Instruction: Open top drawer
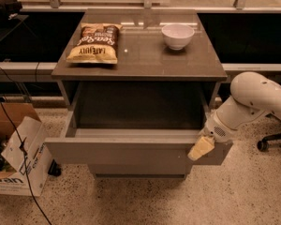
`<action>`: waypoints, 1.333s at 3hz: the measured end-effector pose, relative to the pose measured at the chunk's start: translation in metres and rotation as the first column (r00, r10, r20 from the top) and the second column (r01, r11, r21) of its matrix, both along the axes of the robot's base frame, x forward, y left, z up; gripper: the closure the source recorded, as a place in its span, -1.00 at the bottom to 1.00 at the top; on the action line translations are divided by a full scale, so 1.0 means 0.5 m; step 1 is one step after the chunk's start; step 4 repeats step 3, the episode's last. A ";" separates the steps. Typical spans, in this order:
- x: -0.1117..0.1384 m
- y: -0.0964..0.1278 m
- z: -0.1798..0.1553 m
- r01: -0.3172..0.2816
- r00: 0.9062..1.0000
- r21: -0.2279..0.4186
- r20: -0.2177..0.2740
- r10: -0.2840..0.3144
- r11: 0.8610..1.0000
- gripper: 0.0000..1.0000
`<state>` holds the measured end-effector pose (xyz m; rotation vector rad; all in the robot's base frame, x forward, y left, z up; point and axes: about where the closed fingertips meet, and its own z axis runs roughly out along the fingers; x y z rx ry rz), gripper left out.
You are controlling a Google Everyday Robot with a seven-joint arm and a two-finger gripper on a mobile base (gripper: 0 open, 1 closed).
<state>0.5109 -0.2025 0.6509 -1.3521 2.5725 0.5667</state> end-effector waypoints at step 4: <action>-0.017 0.005 -0.011 -0.049 0.999 -0.017 -0.021 0.049 0.999 0.05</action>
Offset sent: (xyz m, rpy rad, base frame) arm -0.0162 0.0018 -0.0054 -0.0414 0.0315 0.1016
